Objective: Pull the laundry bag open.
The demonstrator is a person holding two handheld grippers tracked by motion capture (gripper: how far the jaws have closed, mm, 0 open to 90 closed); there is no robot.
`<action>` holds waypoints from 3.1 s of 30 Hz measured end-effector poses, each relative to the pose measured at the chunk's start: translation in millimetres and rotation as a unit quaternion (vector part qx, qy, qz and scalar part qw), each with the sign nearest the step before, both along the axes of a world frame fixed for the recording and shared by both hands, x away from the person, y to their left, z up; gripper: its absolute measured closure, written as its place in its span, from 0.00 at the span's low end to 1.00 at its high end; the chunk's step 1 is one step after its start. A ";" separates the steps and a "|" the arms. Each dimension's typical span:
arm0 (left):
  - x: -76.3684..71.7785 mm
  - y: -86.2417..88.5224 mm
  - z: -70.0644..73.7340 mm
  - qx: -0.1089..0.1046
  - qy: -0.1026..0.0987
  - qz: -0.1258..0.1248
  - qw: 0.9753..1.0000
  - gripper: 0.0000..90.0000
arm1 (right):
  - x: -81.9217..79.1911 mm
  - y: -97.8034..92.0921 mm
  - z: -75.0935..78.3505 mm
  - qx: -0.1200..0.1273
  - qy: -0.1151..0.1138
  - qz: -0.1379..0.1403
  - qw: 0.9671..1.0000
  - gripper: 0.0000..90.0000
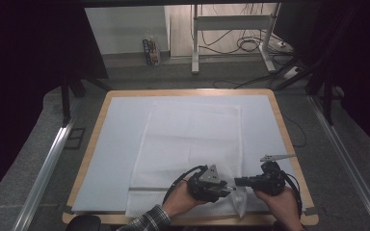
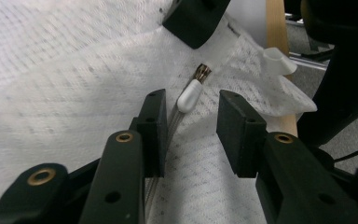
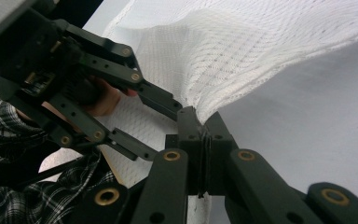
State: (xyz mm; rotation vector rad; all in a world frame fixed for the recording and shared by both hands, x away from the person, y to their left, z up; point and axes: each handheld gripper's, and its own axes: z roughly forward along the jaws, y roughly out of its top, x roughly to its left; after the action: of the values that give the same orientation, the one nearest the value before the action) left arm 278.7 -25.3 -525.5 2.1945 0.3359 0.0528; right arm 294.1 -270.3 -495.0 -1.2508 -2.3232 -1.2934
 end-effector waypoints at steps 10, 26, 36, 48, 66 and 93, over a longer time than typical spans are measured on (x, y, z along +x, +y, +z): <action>-4.1 -8.6 -3.8 0.008 0.002 -0.012 1.000 0.66 | 0.1 1.2 -0.6 -0.003 0.001 0.000 1.000 0.96; -1.4 -8.6 -4.5 0.007 0.009 0.001 1.000 0.87 | -0.4 1.8 0.2 -0.003 -0.002 0.004 1.000 0.96; -1.9 -8.3 -0.9 0.010 0.008 -0.006 1.000 0.96 | -0.7 1.2 0.9 0.001 -0.006 0.003 1.000 0.96; -1.9 -13.8 -6.9 0.021 -0.004 0.001 1.000 0.93 | -1.1 3.1 0.7 -0.001 -0.005 0.005 1.000 0.96; 2.5 -3.9 -3.1 -0.019 0.030 0.012 0.999 0.97 | -0.4 0.3 -1.8 -0.013 -0.014 0.007 1.000 0.89; 2.6 12.2 -3.4 -0.033 0.054 0.007 0.998 0.97 | -0.9 -0.8 -0.1 -0.056 -0.011 -0.011 0.998 0.97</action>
State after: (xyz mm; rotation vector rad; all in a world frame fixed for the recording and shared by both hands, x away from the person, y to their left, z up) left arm 281.4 -13.1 -528.9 2.1344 0.4074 -0.0681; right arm 293.2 -271.1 -495.1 -1.3057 -2.4345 -1.2027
